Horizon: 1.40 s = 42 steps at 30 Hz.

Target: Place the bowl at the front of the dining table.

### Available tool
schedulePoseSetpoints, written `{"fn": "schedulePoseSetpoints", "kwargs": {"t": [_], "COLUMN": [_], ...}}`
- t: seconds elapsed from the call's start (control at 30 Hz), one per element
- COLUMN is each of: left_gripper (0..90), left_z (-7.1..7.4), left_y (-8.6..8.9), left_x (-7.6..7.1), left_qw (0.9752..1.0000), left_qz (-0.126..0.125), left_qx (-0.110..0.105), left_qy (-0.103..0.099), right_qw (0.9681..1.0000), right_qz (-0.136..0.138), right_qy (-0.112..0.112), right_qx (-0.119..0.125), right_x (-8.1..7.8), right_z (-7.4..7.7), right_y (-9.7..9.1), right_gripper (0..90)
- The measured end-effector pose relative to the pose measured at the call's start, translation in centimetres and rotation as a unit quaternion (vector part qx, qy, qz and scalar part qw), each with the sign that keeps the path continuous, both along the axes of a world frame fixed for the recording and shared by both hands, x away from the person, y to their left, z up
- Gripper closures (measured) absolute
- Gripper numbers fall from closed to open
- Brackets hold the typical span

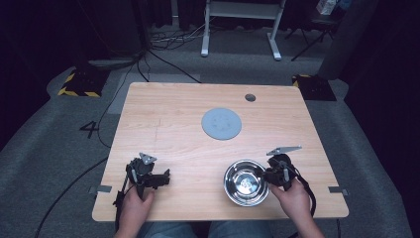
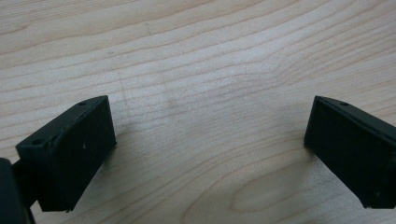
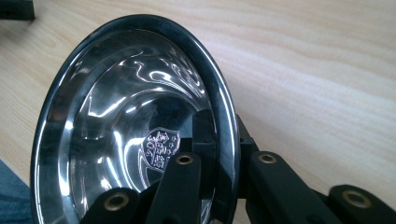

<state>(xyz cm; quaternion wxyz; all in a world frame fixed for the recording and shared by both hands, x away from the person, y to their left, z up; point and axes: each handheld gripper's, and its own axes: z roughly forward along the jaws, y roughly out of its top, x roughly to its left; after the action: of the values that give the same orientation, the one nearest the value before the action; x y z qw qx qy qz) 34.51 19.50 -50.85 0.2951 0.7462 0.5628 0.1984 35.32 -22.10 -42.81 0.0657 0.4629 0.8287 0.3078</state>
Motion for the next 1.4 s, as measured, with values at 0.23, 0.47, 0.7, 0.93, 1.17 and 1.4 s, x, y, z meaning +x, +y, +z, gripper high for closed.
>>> {"fn": "schedulePoseSetpoints", "kwargs": {"t": [0.23,0.47,0.7,0.93,1.17,1.4], "left_gripper": [2.1,2.0,2.1,2.1,2.0,1.7], "left_z": [0.0,0.0,0.0,0.0,0.0,0.0], "left_y": [0.0,0.0,0.0,0.0,0.0,0.0], "left_x": [0.0,0.0,0.0,0.0,0.0,0.1], "left_qw": [1.0,1.0,1.0,1.0,1.0,1.0], "left_qz": [0.0,0.0,0.0,0.0,-0.001,-0.001], "left_qx": [0.0,0.0,0.0,0.0,0.0,0.001], "left_qy": [0.0,0.0,0.0,0.0,0.0,-0.001], "right_qw": [0.9998,0.9995,0.999,0.9985,0.9975,0.9969], "right_qz": [0.001,0.0,-0.003,-0.013,-0.025,-0.031], "right_qy": [-0.019,-0.03,-0.045,-0.053,-0.065,-0.07], "right_qx": [-0.003,-0.005,-0.004,-0.003,-0.009,-0.013], "right_x": [1.0,2.0,3.7,5.0,6.3,7.7], "right_z": [1.5,2.7,4.4,5.6,6.9,7.6], "right_y": [0.2,0.2,0.2,0.3,0.7,1.4], "right_gripper": [85.6,85.6,85.6,85.6,85.6,85.6]}}
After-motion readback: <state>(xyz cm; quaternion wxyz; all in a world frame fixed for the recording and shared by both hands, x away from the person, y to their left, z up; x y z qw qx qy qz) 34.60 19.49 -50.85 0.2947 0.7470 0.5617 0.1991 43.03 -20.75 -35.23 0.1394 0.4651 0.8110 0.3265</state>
